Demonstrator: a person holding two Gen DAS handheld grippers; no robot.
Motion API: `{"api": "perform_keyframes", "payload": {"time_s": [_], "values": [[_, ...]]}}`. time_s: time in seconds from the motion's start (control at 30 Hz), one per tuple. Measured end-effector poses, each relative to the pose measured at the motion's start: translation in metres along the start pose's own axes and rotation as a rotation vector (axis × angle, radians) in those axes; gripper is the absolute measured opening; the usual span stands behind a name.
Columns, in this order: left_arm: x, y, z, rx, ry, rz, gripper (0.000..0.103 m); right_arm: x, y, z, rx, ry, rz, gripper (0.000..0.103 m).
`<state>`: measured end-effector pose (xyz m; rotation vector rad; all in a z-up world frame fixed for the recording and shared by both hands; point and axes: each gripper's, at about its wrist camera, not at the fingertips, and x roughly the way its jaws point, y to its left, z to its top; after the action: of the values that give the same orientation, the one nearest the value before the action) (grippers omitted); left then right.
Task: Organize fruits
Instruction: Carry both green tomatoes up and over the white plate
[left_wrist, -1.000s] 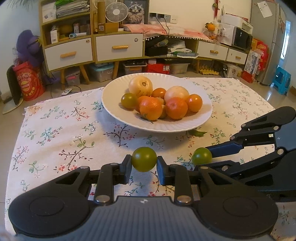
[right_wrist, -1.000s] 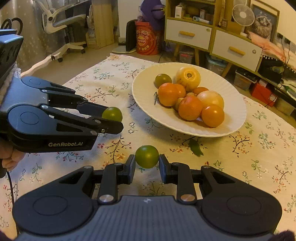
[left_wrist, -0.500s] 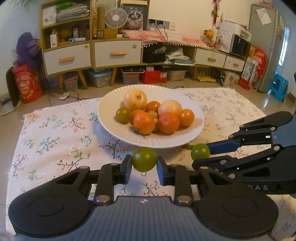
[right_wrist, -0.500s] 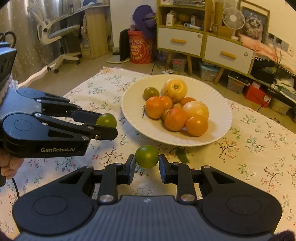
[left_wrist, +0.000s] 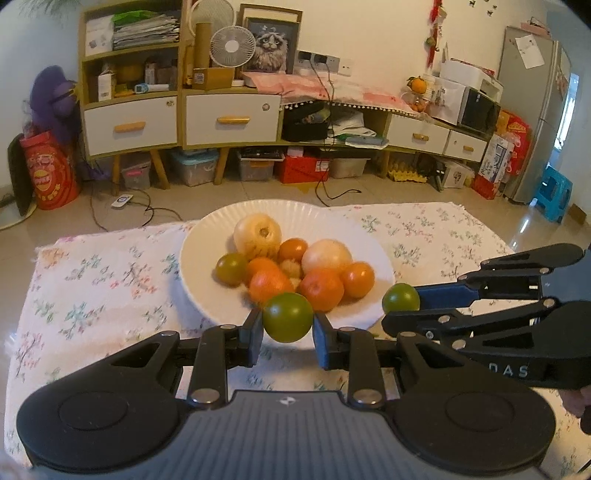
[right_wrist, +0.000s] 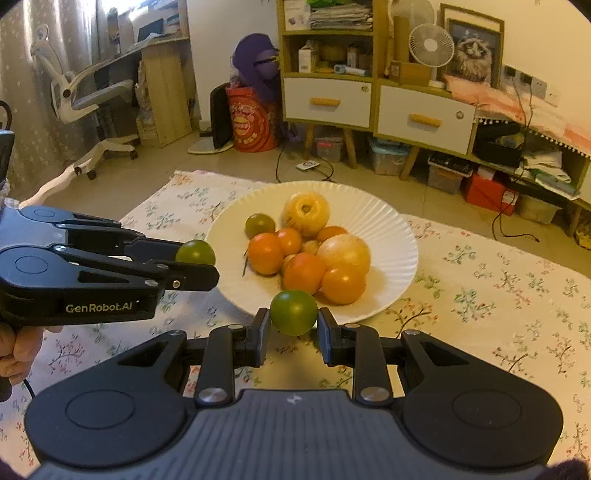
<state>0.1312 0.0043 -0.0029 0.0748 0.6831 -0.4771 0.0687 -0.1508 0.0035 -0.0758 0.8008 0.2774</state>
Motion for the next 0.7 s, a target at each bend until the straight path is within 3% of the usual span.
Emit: {"api": "perform_keyframes", "payload": {"time_s": [0.53, 0.7], "values": [[0.052, -0.002, 0.056, 0.050, 0.036, -0.056, 0.004, 0.017, -0.037, 0.021, -0.024, -0.027, -0.036, 0.024], [0.077, -0.002, 0.069, 0.076, 0.083, -0.062, 0.004, 0.027, -0.053, 0.023, -0.020, -0.026, -0.039, 0.024]]}}
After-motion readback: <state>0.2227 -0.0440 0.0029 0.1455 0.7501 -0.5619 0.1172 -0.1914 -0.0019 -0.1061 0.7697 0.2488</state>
